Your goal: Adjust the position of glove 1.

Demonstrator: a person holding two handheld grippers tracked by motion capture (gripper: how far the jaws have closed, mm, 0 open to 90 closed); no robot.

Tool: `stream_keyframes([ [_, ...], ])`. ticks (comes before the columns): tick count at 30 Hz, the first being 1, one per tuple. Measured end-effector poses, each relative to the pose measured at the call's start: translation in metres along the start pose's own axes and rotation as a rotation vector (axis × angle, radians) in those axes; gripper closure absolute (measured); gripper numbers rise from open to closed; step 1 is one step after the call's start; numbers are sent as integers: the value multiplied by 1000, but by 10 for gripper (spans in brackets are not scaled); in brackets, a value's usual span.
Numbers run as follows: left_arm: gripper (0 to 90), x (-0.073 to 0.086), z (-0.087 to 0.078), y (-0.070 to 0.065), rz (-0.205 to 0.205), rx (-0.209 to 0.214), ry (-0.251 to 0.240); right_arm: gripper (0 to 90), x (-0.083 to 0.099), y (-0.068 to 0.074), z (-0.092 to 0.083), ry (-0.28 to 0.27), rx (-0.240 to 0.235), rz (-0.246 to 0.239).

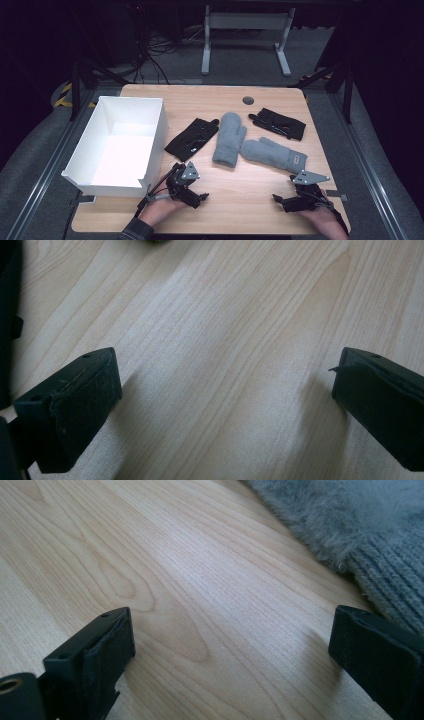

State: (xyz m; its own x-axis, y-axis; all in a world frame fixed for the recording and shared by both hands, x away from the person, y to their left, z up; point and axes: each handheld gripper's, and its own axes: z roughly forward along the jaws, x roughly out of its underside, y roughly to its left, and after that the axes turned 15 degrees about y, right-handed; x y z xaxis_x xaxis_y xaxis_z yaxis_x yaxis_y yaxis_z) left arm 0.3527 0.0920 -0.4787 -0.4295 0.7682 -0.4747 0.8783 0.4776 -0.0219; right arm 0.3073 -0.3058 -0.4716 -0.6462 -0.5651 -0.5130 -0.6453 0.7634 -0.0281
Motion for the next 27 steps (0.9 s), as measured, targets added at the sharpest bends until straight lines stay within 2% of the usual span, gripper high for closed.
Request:
stream_keyframes([
  [8, 0, -1, 0, 0, 3, 4, 1, 75, 0, 0, -1, 5, -1, -1],
  [10, 0, -1, 0, 0, 2, 5, 1, 184, 0, -2, -5, 16, -1, 0],
  [12, 0, -1, 0, 0, 4, 6, 0, 209, 0, -3, -7, 21, -8, 1],
  [14, 0, -1, 0, 0, 3, 7, -1, 278, -1, -5, -11, 32, -16, -1],
  [15, 0, -1, 0, 0, 4, 6, 0, 340, -3, -6, -14, 29, -16, -13],
  [16, 0, -1, 0, 0, 4, 6, 0, 340, -3, -6, -14, 29, -16, -13],
  [17, 0, -1, 1, 0, 6, 6, -4, 432, -5, -7, -20, 10, -20, -24],
  [18, 0, -1, 1, 0, 6, 6, -4, 432, -5, -7, -20, 10, -20, -24],
  [19, 0, -1, 1, 0, 9, 5, -4, 483, -6, -7, -22, 2, -20, -26],
  [20, 0, -1, 1, 0, 10, 6, -4, 609, -11, -9, -28, -14, -24, -34],
  [21, 0, -1, 1, 0, 10, 6, -4, 609, -11, -9, -28, -14, -24, -34],
  [22, 0, -1, 1, 0, 10, 6, -2, 670, -13, -11, -30, -14, -23, -35],
  [23, 0, -1, 1, 0, 10, 6, -2, 781, -20, -15, -34, -21, -23, -34],
  [24, 0, -1, 1, 0, 10, 6, -2, 781, -20, -15, -34, -21, -23, -34],
  [26, 0, -1, 1, 0, 10, 6, -2, 895, -26, -20, -38, -37, -15, -25],
  [27, 0, -1, 1, 0, 10, 6, -2, 898, -27, -22, -39, -41, -5, -24],
])
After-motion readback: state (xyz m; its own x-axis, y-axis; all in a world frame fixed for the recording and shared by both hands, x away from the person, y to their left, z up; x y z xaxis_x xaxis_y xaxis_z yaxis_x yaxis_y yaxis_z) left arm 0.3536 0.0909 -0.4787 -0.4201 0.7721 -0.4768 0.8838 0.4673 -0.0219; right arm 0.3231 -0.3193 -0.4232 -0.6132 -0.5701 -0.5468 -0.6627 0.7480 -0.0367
